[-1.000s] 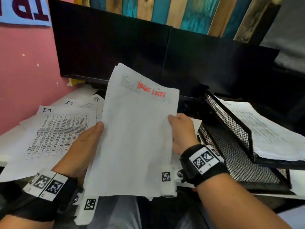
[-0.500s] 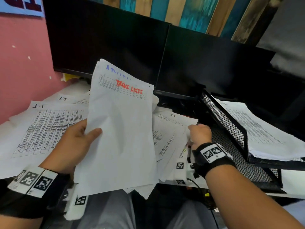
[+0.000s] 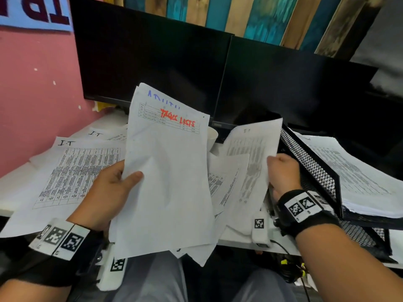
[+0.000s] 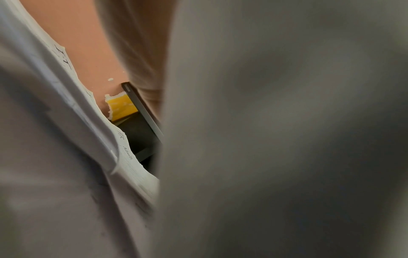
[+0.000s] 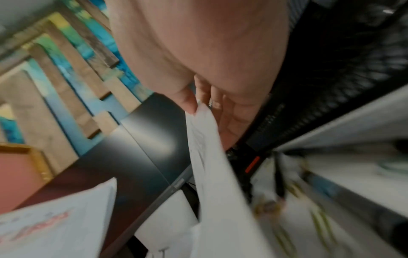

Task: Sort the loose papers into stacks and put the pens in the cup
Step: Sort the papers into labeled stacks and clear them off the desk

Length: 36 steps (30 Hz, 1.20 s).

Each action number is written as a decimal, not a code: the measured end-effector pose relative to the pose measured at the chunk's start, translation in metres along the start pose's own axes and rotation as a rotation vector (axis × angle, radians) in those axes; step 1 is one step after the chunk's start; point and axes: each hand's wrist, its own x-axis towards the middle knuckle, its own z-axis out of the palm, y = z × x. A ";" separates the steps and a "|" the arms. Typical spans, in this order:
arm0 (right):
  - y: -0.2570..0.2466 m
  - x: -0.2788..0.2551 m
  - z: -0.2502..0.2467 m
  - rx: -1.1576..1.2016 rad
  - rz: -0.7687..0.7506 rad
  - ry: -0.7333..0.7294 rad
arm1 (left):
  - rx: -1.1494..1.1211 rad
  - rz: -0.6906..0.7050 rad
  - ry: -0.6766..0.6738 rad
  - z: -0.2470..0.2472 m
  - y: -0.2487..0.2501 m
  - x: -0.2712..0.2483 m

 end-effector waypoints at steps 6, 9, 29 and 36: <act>-0.072 -0.022 -0.018 0.047 -0.384 -0.021 | -0.028 -0.015 0.015 0.004 -0.005 0.001; -0.104 -0.042 -0.022 0.122 -0.523 -0.048 | -0.025 -0.020 0.018 0.005 -0.007 0.002; -0.048 -0.066 0.042 0.313 0.139 -0.420 | -0.210 -0.043 -0.063 0.002 0.015 -0.009; -0.013 -0.071 0.082 0.295 0.174 -0.369 | 0.077 0.051 -0.159 0.007 0.021 -0.018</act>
